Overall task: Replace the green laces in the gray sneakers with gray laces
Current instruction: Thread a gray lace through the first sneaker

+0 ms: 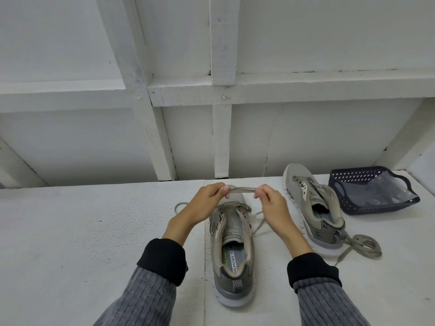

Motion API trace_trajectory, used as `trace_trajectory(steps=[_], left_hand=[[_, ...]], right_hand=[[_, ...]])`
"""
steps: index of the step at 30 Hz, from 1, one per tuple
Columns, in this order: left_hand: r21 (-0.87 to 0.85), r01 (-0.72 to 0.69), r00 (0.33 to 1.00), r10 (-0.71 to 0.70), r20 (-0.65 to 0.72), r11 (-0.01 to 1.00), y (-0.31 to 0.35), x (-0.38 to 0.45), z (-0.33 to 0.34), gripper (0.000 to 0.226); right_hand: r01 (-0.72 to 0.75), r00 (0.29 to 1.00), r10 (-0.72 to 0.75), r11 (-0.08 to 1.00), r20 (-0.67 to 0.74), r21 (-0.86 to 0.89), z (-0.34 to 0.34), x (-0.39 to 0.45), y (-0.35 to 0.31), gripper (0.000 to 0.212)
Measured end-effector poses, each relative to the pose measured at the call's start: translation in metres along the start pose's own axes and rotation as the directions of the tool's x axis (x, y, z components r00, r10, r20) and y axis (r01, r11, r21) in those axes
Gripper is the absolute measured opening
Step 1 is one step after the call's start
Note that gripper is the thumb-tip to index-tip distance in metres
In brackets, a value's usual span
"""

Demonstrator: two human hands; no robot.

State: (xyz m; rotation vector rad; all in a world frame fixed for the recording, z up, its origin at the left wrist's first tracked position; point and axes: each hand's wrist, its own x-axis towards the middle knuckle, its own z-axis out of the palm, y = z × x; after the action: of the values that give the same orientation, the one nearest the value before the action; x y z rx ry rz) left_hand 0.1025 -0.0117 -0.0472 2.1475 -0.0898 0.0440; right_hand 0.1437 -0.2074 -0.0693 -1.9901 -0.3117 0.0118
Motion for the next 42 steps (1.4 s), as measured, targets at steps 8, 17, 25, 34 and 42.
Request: trace_trajectory(steps=[8,17,25,34,42], left_hand=[[-0.099,0.05,0.991,-0.061,-0.117,0.994,-0.019,0.002,-0.012,0.034],[-0.15,-0.047,0.998,0.04,-0.048,0.988,0.008,0.014,0.013,0.031],[-0.117,0.02,1.0,-0.02,0.002,0.993,-0.01,0.016,0.016,0.032],[-0.178,-0.036,0.997,0.024,-0.068,0.983,-0.006,0.027,0.03,0.031],[-0.259,-0.001,0.999,-0.007,-0.031,0.966,-0.027,0.016,0.027,0.028]], right_hand=[[-0.259,0.959,0.235,0.953,-0.158,-0.154,-0.013,0.001,0.041,0.021],[-0.029,0.988,0.004,0.988,0.157,0.151,0.018,-0.001,-0.024,0.028],[-0.165,0.952,0.174,0.985,-0.251,0.06,-0.01,0.011,0.009,0.033],[-0.071,0.992,0.065,0.996,0.108,0.051,0.006,0.011,-0.014,0.03],[0.004,0.997,-0.015,0.99,0.074,0.141,0.003,0.021,-0.026,0.028]])
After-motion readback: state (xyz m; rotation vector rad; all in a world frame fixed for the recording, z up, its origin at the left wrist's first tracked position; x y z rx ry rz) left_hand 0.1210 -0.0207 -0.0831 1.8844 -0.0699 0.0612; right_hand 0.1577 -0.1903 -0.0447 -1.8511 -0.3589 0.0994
